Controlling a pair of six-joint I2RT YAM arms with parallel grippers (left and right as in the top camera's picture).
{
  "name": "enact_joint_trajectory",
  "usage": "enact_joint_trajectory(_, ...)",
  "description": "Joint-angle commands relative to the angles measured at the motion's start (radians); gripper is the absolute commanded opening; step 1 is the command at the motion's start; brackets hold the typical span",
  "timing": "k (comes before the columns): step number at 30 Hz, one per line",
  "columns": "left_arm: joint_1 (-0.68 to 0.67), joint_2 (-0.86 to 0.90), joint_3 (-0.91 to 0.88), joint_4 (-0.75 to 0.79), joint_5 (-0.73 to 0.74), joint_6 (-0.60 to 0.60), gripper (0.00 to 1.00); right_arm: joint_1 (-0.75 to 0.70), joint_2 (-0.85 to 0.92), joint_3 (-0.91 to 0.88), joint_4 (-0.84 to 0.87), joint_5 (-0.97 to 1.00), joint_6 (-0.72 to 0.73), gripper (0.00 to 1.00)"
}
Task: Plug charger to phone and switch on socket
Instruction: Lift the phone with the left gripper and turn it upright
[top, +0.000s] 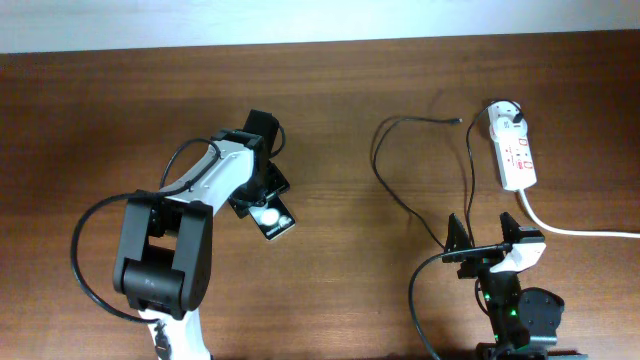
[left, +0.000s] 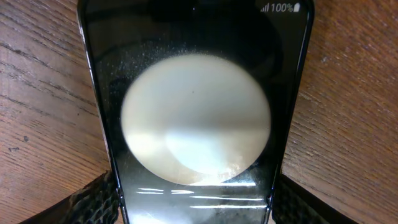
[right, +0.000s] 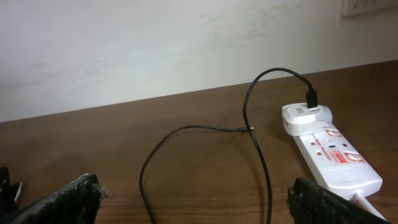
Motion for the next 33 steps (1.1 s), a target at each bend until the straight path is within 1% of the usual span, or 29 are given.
enact_joint_trajectory(1, 0.001, -0.053, 0.002, -0.022, -0.011, 0.003, 0.72, 0.009, -0.005, -0.009, 0.000, 0.009, -0.010, 0.99)
enact_joint_trajectory(6, 0.004, -0.204, 0.012, -0.058, -0.011, 0.006, 0.71, 0.009, -0.005, -0.009, 0.000, 0.009, -0.010, 0.99)
enact_joint_trajectory(9, 0.006, -0.299, 0.012, -0.115, -0.011, 0.006, 0.72, 0.009, -0.005, -0.009, 0.000, 0.009, -0.010, 0.99)
enact_joint_trajectory(12, 0.012, -0.407, 0.013, -0.206, -0.003, 0.006, 0.72, 0.009, -0.005, -0.009, 0.000, 0.009, -0.010, 0.99)
enact_joint_trajectory(14, 0.032, -0.488, 0.013, -0.268, 0.018, 0.007, 0.72, 0.009, -0.005, -0.009, 0.000, 0.009, -0.010, 0.99)
enact_joint_trajectory(17, 0.087, -0.616, 0.014, -0.338, 0.066, 0.037, 0.72, 0.009, -0.005, -0.009, 0.000, 0.009, -0.010, 0.99)
enact_joint_trajectory(19, 0.129, -0.697, 0.014, -0.373, 0.119, 0.082, 0.71, 0.009, -0.005, -0.009, 0.000, 0.009, -0.010, 0.99)
enact_joint_trajectory(21, 0.164, -0.759, 0.014, -0.417, 0.139, 0.090, 0.71, 0.009, -0.005, -0.009, 0.000, 0.009, -0.010, 0.99)
enact_joint_trajectory(25, 0.174, -0.789, 0.014, -0.479, 0.140, 0.096, 0.71, 0.009, -0.005, -0.009, 0.000, 0.009, -0.010, 0.99)
enact_joint_trajectory(28, 0.174, -0.788, 0.014, -0.479, 0.155, 0.096, 0.71, 0.009, -0.005, -0.009, 0.000, 0.009, -0.010, 0.99)
enact_joint_trajectory(33, 0.174, -0.788, 0.014, -0.485, 0.221, 0.096, 0.71, 0.009, -0.005, -0.009, -0.001, 0.008, -0.007, 0.99)
